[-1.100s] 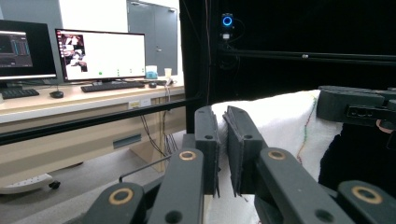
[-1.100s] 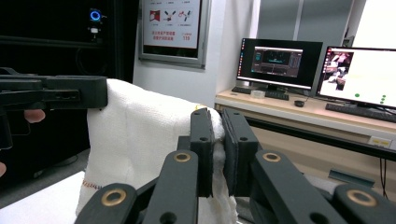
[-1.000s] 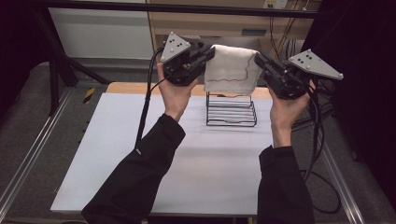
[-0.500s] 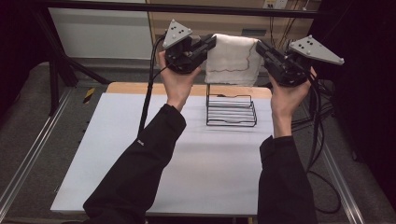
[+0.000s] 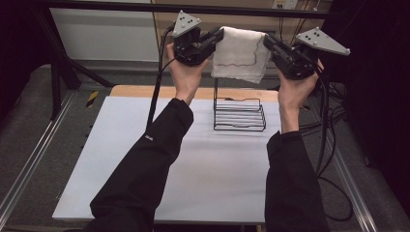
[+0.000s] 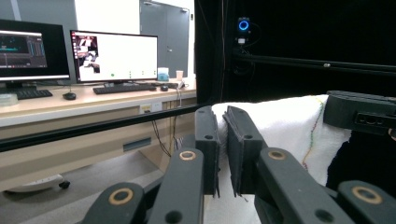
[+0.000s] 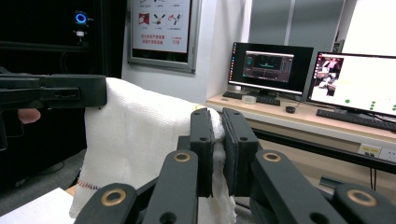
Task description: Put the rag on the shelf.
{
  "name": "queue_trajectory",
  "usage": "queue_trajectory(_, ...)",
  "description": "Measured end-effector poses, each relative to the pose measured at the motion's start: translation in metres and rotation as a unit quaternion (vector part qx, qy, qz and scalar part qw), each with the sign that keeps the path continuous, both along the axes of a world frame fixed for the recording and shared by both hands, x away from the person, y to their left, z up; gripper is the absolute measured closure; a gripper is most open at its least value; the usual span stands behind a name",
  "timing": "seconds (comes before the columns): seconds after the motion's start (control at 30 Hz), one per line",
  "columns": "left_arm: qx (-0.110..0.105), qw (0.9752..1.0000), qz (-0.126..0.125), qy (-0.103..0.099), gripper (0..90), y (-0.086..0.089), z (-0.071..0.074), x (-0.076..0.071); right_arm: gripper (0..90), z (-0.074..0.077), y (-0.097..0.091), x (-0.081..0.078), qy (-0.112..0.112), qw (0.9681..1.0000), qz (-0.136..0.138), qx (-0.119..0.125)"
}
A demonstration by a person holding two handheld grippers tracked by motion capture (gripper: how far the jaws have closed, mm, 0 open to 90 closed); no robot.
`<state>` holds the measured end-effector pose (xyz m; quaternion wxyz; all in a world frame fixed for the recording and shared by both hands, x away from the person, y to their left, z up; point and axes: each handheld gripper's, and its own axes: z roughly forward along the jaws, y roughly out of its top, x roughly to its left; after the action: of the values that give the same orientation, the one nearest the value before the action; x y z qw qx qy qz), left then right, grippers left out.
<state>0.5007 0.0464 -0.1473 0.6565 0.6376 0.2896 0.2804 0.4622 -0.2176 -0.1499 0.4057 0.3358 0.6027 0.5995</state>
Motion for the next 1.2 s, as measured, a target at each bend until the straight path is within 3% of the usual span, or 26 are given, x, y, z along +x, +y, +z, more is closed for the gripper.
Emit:
queue_trajectory(0.37,-0.006,0.9999,0.007,0.004,83.2,-0.007,-0.007,0.021,83.5,-0.002,-0.004,0.024,0.008,0.9999,-0.005,0.008)
queue_trajectory(0.67,0.009,0.9997,0.018,0.012,83.2,-0.006,-0.017,0.037,83.4,-0.011,-0.003,0.042,0.022,0.9997,-0.003,0.005)
queue_trajectory(1.2,0.03,0.9992,0.014,0.021,83.2,-0.016,-0.034,0.048,83.3,-0.032,-0.01,0.052,0.044,0.9989,-0.007,0.009)
